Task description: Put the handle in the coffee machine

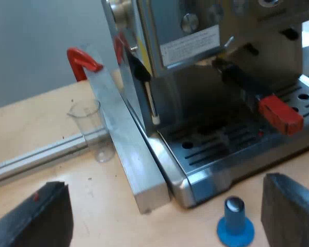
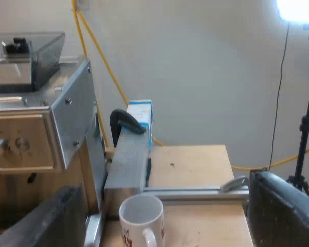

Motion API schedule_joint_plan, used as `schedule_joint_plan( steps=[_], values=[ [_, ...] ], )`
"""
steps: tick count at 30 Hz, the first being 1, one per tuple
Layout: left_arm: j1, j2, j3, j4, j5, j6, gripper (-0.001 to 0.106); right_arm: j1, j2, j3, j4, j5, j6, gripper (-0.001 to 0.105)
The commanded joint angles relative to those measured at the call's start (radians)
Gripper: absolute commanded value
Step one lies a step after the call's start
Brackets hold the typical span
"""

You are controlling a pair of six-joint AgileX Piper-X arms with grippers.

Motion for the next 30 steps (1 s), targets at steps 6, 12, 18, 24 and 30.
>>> schedule_joint_plan(
  steps=[6, 12, 18, 24, 30],
  values=[
    [0.000, -0.139, 0.084, -0.110, -0.023, -0.048, 0.077, -0.004, -0.036, 0.149, -0.167, -0.008, 0.022, 0.067],
    [0.000, -0.137, 0.181, -0.131, -0.023, -0.061, 0.077, -0.004, -0.034, 0.294, -0.223, -0.008, 0.022, 0.067],
    [0.000, -0.137, 0.279, -0.134, -0.023, -0.061, 0.077, -0.004, -0.034, 0.403, -0.221, -0.008, 0.025, 0.067],
    [0.000, -0.135, 0.311, -0.171, -0.023, -0.061, 0.077, -0.004, -0.033, 0.547, -0.216, -0.008, 0.049, 0.067],
    [0.000, -0.135, 0.316, -0.174, -0.023, -0.061, 0.077, -0.004, -0.032, 0.601, -0.239, -0.008, 0.049, 0.067]
  ],
)
